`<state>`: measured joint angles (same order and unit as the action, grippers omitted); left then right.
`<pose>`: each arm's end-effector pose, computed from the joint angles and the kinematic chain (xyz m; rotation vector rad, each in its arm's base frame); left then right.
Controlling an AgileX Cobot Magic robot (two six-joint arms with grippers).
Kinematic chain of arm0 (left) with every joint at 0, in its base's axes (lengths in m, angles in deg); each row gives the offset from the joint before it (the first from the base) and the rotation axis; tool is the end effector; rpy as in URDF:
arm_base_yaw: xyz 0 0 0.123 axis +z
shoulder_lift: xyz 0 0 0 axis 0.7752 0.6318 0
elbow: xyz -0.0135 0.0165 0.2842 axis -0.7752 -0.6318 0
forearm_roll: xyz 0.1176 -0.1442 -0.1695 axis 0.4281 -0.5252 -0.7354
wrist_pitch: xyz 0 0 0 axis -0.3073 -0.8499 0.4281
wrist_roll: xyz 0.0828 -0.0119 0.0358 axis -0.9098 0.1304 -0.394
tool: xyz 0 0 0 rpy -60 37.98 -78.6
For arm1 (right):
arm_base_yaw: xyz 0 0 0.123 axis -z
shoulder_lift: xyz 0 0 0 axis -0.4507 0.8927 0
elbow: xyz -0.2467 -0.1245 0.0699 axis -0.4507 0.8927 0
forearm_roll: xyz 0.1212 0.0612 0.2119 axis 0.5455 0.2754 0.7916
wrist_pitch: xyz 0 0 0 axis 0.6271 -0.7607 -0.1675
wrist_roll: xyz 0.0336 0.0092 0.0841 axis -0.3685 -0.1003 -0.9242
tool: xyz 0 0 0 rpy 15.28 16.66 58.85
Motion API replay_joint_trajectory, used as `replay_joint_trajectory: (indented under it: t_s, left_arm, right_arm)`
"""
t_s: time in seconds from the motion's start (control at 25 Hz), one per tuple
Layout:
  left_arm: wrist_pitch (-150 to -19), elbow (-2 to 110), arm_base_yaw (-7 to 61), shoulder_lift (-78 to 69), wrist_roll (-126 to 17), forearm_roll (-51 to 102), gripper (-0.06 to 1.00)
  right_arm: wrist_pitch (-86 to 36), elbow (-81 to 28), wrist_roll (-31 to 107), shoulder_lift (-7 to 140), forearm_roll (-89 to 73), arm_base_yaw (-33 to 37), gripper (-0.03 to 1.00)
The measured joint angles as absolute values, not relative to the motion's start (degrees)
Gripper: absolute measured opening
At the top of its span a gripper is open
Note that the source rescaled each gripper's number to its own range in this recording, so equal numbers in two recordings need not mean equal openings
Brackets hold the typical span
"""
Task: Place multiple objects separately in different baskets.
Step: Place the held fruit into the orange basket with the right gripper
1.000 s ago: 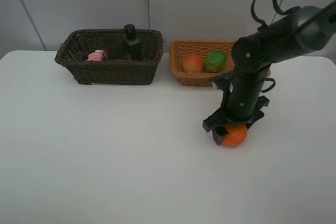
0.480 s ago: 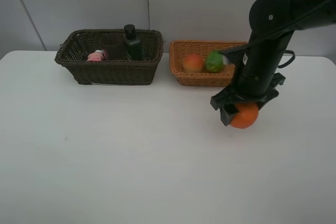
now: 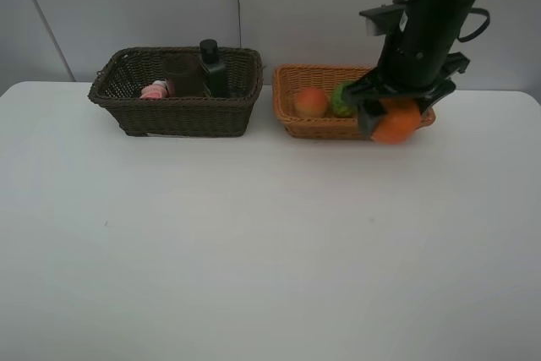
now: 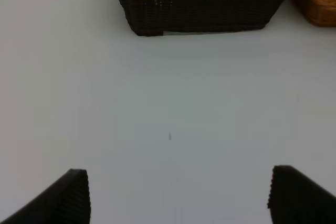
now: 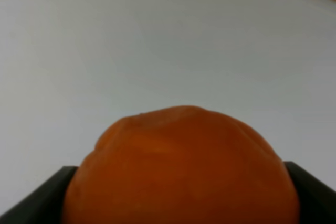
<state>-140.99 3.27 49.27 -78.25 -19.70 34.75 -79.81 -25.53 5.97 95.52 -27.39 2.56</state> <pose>-0.0064 -0.0059 0.2786 0.0224 2.0326 -0.1150 0.3313 0.1313 0.2478 -0.4888 2.8948 -0.1977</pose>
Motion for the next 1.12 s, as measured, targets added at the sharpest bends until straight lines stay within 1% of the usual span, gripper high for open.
replay_joint_trajectory:
  t_s: [0.16,0.36,0.6,0.88,1.12]
  left_arm:
    - [-140.99,3.27,49.27,-78.25,-19.7,34.75,0.89]
    - [-140.99,3.27,49.27,-78.25,-19.7,34.75,0.89]
    - [-140.99,3.27,49.27,-78.25,-19.7,34.75,0.89]
    - [-140.99,3.27,49.27,-78.25,-19.7,34.75,0.89]
    - [-140.99,3.27,49.27,-78.25,-19.7,34.75,0.89]
  right_arm:
    - [-80.8,-29.42,5.97,96.15,-30.19,5.89,0.38]
    - [-83.32,-35.54,6.25,100.29,-31.31,8.29,0.38]
    - [-85.8,-43.42,8.42,106.67,-31.33,9.29,0.38]
    - [-86.03,-52.43,9.71,113.87,-31.33,10.69,0.38]
    - [-86.03,-57.94,10.47,119.83,-31.33,11.65,0.38]
